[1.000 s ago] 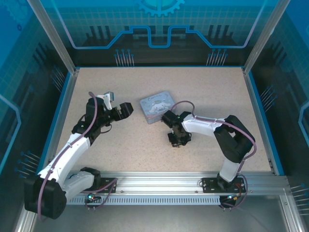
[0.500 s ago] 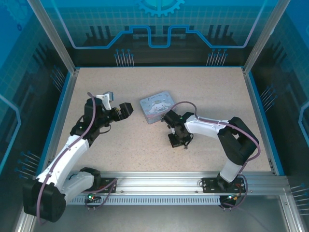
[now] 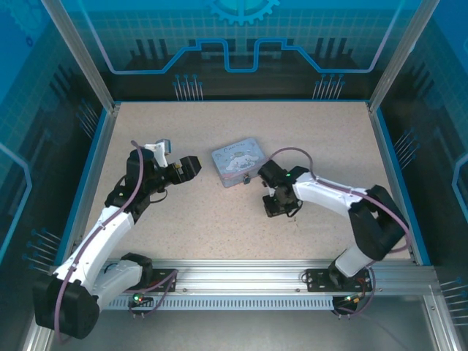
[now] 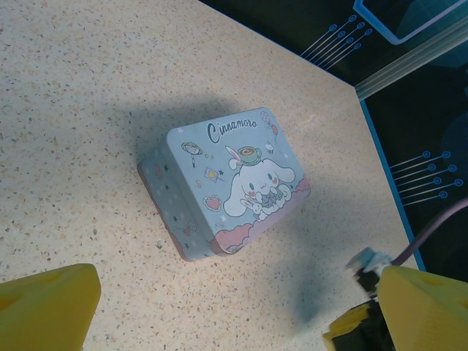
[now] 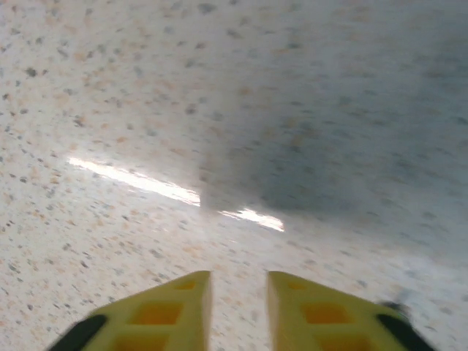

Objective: Unlock the padlock with the key

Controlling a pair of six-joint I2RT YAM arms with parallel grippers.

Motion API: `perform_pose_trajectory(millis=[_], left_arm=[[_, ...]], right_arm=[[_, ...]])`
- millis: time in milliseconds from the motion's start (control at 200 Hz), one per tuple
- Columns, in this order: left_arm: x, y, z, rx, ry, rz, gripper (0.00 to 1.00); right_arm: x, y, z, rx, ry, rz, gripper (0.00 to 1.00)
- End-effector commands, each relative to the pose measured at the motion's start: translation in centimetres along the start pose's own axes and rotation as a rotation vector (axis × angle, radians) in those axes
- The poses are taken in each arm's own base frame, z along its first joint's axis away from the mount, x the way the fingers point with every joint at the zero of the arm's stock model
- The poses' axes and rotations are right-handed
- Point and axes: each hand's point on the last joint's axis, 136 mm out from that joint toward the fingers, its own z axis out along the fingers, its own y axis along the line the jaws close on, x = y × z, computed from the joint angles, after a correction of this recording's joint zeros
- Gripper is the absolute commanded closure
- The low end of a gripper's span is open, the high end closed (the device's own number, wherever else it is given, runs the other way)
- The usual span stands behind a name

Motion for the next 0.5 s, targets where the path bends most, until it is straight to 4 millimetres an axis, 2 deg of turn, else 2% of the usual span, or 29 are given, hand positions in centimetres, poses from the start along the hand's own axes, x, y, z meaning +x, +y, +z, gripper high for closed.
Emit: perform_pose_trajectory(millis=[0, 85, 150, 185, 495], left_arm=[[-0.1, -0.1, -0.1, 0.009, 0.003, 0.035, 0.01], [-0.2, -0.1, 0.1, 0.009, 0.003, 0.036, 0.01], [-0.1, 0.0, 0.2, 0.010, 0.005, 0.035, 0.01], [-0.2, -0.1, 0.2, 0.013, 0.004, 0.034, 0.01], [0.0, 0.1, 0.3, 0.011, 0.007, 0.019, 0.01]], right_arm=[[1.9, -3.5, -1.0, 0.087, 0.026, 0.108, 0.62], [2.5, -5.3, -1.1, 0.094, 0.031, 0.172, 0.61], [2.4, -6.2, -1.0, 0.078, 0.031, 0.214, 0.63], [3.3, -6.7, -0.3, 0.084, 0.061, 0.221, 0.63], [3.8, -6.4, 2.1, 0.059, 0.143, 0.226, 0.70]])
